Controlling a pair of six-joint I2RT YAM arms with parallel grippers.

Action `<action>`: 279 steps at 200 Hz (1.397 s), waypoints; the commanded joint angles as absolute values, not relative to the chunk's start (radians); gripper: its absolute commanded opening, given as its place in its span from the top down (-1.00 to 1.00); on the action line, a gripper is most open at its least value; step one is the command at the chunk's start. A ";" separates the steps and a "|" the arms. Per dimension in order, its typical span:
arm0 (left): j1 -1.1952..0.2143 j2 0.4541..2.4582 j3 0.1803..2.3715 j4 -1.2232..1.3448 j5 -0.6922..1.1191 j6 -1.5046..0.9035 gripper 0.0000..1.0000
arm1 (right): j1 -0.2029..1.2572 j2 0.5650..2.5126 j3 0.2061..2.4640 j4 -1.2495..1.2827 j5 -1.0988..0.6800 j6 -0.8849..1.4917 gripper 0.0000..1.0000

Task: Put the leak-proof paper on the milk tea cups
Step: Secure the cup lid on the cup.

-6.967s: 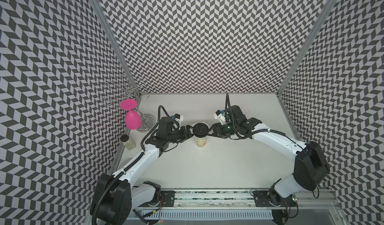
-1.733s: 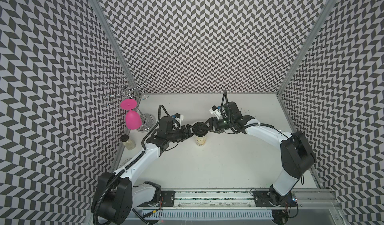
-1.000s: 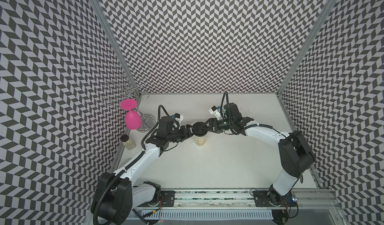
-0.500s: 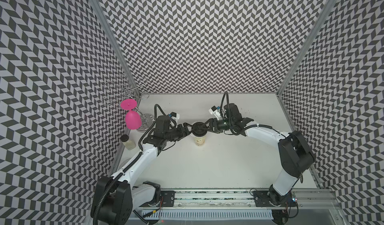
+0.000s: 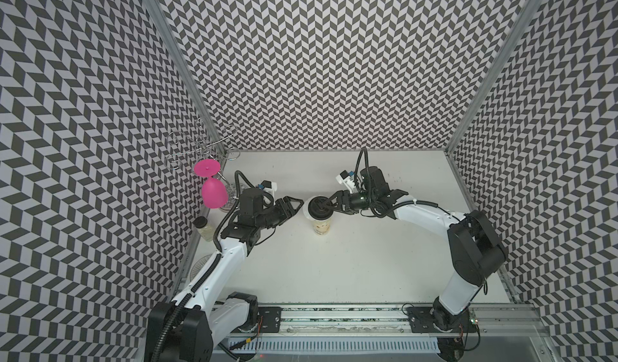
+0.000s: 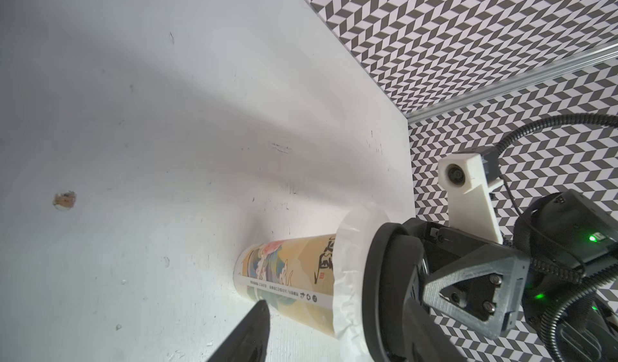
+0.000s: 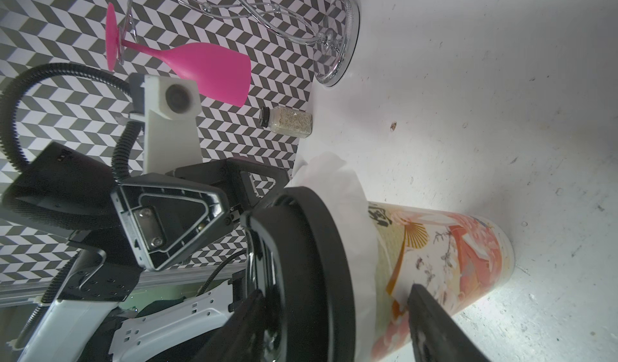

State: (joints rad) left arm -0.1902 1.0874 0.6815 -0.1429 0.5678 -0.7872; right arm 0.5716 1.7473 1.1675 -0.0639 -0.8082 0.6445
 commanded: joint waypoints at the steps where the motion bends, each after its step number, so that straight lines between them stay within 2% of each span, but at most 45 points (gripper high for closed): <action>1: -0.199 1.106 0.670 -0.126 0.606 -0.792 -0.33 | 0.580 1.778 1.123 -0.184 -0.767 0.626 -0.29; 110: -0.220 1.159 0.641 -0.083 0.634 -0.801 -0.34 | 0.579 1.779 1.127 -0.183 -0.769 0.628 -0.29; 279: -0.232 1.213 0.585 -0.155 0.533 -0.780 -0.21 | 0.581 1.789 1.118 -0.177 -0.765 0.634 -0.29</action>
State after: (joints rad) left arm -0.2241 1.1751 0.6460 -0.0631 0.6224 -0.7937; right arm 0.5716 1.7473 1.1656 -0.0589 -0.8082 0.6479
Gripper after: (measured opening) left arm 0.611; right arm 0.647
